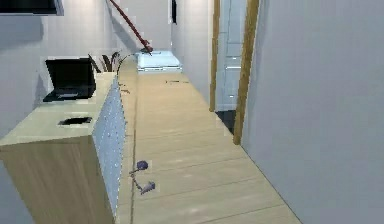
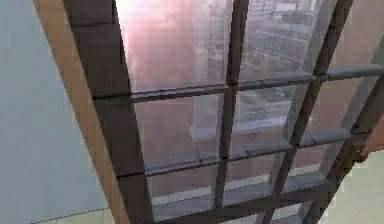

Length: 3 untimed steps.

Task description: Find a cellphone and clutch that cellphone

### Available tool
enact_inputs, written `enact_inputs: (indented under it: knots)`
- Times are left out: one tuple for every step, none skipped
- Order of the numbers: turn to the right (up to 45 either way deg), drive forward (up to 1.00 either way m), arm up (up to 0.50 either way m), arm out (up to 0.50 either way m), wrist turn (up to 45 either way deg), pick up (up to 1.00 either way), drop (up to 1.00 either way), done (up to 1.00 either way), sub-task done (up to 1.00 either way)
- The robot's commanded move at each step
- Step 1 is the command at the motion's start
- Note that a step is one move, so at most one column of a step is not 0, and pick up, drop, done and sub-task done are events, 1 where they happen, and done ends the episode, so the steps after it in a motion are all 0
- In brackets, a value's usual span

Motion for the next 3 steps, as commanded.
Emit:
enact_inputs:
  knots:
    - [-21.0, 0.00, 0.00, 0.00, 0.0, 0.00, 0.00, 0.00, 0.00]
    - [0.0, 0.15, 0.00, 0.00, 0.0, 0.00, 0.00, 0.00, 0.00]
    - [-24.0, 0.00, 0.00, 0.00, 0.0, 0.00, 0.00, 0.00, 0.00]
